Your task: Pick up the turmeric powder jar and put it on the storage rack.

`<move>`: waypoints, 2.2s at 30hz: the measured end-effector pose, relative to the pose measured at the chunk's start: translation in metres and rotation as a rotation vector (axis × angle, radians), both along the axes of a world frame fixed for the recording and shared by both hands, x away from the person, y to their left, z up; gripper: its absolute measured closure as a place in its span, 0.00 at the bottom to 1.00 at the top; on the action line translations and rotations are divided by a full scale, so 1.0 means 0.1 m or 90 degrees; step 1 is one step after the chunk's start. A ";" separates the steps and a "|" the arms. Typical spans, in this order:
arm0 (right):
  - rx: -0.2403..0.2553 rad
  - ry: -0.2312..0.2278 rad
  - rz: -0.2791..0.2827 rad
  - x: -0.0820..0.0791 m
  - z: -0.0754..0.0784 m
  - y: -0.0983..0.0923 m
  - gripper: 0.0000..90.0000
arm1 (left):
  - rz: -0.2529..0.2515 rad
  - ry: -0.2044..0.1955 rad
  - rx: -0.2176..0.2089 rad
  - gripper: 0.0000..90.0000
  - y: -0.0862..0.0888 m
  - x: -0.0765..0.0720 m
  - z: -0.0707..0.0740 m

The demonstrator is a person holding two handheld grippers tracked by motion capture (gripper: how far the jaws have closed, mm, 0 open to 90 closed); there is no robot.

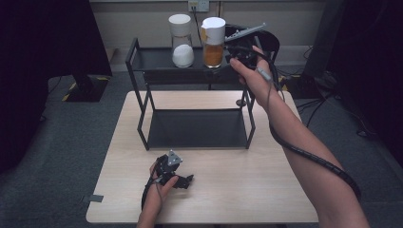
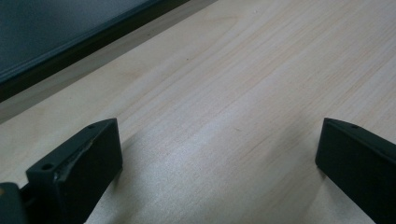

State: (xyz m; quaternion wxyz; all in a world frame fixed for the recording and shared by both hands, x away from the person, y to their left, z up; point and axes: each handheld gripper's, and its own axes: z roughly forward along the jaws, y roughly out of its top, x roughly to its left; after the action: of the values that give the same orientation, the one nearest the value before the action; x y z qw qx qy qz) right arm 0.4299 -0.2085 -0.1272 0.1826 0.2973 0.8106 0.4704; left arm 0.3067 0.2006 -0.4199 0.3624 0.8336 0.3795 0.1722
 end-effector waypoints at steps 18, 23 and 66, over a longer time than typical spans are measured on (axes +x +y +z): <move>0.022 0.009 0.042 -0.15 -0.45 -0.16 0.02 | 0.001 -0.001 -0.002 0.00 0.00 0.00 0.00; 0.025 0.013 0.050 -0.20 -0.59 -0.22 0.02 | 0.001 -0.001 -0.002 0.00 0.00 0.00 -0.01; 0.021 0.082 0.035 -0.50 -2.02 -0.65 0.03 | 0.000 -0.001 0.000 0.00 0.00 0.00 0.00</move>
State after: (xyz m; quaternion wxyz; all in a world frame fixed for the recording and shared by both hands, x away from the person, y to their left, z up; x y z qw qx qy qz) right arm 0.3803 -0.2735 -0.3289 0.1125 0.3077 0.8204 0.4686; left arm 0.3066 0.2007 -0.4202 0.3629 0.8333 0.3794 0.1728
